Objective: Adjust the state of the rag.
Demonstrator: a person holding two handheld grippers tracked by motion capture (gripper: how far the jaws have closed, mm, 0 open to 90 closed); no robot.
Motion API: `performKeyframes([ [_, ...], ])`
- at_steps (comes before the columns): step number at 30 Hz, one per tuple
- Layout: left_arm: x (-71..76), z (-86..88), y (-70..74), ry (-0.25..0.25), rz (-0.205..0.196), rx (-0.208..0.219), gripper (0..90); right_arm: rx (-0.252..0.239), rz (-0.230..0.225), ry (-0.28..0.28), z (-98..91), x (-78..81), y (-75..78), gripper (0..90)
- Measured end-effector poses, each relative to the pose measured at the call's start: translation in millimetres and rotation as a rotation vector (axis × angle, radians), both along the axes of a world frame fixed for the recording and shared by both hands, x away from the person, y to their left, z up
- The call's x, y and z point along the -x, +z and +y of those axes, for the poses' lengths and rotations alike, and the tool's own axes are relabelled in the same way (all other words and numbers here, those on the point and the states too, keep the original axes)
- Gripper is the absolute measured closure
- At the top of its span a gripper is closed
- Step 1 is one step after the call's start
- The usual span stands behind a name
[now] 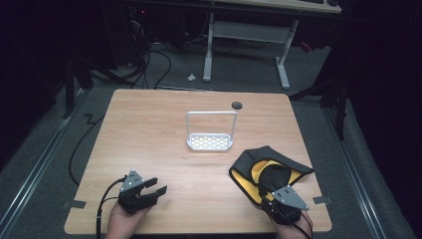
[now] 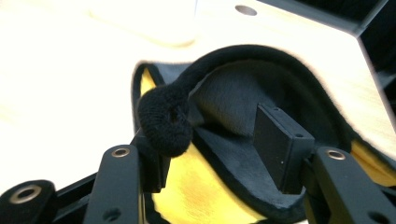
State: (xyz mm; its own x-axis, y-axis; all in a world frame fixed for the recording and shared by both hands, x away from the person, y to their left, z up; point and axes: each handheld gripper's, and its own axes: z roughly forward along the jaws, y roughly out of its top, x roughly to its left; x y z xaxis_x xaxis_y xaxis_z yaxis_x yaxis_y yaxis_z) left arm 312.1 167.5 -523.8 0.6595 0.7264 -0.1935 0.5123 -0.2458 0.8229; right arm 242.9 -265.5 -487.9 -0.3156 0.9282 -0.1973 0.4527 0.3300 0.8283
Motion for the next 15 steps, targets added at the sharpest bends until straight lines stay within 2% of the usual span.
performKeyframes([
  [1,0.7,0.4,0.3,0.004,0.001,0.003,46.6,-0.045,0.027,0.005,-2.6,-1.8,-2.3,47.1],
  [2,0.9,0.7,0.6,0.004,0.001,0.007,46.4,-0.069,0.044,0.004,-5.4,-2.7,-4.9,47.0],
  [4,0.4,1.1,0.5,0.005,0.001,0.009,46.0,-0.05,0.047,0.0,-8.3,-3.1,-6.5,46.5],
  [8,-1.7,-0.4,-1.4,0.002,0.009,0.017,45.9,-0.091,0.05,-0.016,-17.5,-0.4,-5.0,46.6],
  [15,-1.5,3.6,-1.5,0.01,0.012,0.02,45.6,-0.098,0.047,-0.03,-22.1,1.2,-4.1,46.5],
])
